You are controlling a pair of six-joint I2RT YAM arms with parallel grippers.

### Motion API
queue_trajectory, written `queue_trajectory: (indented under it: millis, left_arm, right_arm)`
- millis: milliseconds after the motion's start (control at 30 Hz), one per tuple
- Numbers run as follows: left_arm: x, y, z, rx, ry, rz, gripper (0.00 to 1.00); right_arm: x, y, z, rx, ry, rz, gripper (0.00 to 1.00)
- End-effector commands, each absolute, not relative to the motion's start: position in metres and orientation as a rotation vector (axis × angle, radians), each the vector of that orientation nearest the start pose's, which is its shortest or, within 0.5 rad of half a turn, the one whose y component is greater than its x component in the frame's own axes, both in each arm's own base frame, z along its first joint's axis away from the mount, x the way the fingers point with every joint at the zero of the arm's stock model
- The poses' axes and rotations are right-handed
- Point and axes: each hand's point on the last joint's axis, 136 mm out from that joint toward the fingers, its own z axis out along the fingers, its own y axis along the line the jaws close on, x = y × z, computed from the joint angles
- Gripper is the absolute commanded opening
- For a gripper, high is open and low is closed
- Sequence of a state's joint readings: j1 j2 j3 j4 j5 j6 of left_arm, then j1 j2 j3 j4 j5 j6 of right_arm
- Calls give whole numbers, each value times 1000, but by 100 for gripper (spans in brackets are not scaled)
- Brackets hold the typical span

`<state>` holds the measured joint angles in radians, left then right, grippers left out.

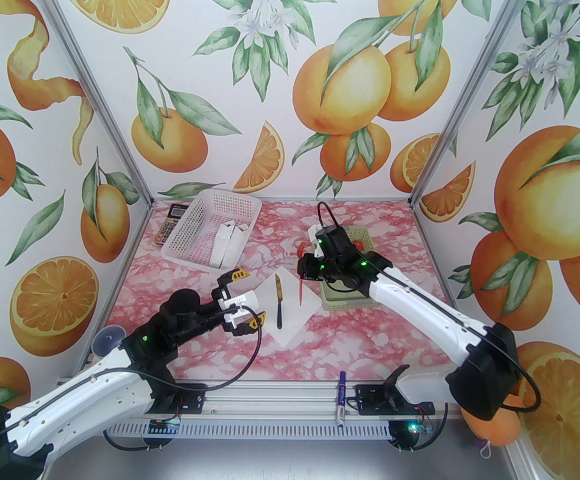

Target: Place the utensils on the paper napkin and roll it up

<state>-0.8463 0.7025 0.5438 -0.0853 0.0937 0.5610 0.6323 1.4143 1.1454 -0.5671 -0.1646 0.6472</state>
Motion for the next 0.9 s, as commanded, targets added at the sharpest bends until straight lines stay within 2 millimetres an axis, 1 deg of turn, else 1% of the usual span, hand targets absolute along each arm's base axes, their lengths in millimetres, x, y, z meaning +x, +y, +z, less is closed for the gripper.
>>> queue_trajectory:
  millis: [0, 200, 433, 533, 733, 867]
  left_arm:
    - [191, -243, 244, 1245, 1321, -284, 100]
    - [190, -243, 242, 1252, 1325, -286, 100]
    - [190, -245, 239, 1267, 1332, -293, 100]
    - [190, -245, 238, 1270, 1335, -295, 100]
    - [189, -245, 239, 1267, 1332, -298, 100]
    - [188, -246, 240, 1270, 1327, -304, 100]
  right_arm:
    - [302, 274, 176, -63, 2557, 809, 6]
    - [297, 286, 151, -89, 2619, 792, 6]
    - [293, 290, 128, -91, 2666, 775, 6]
    - [292, 290, 115, -90, 2697, 746, 6]
    - [288, 293, 93, -100, 2750, 712, 6]
    - [287, 295, 82, -103, 2769, 686, 6]
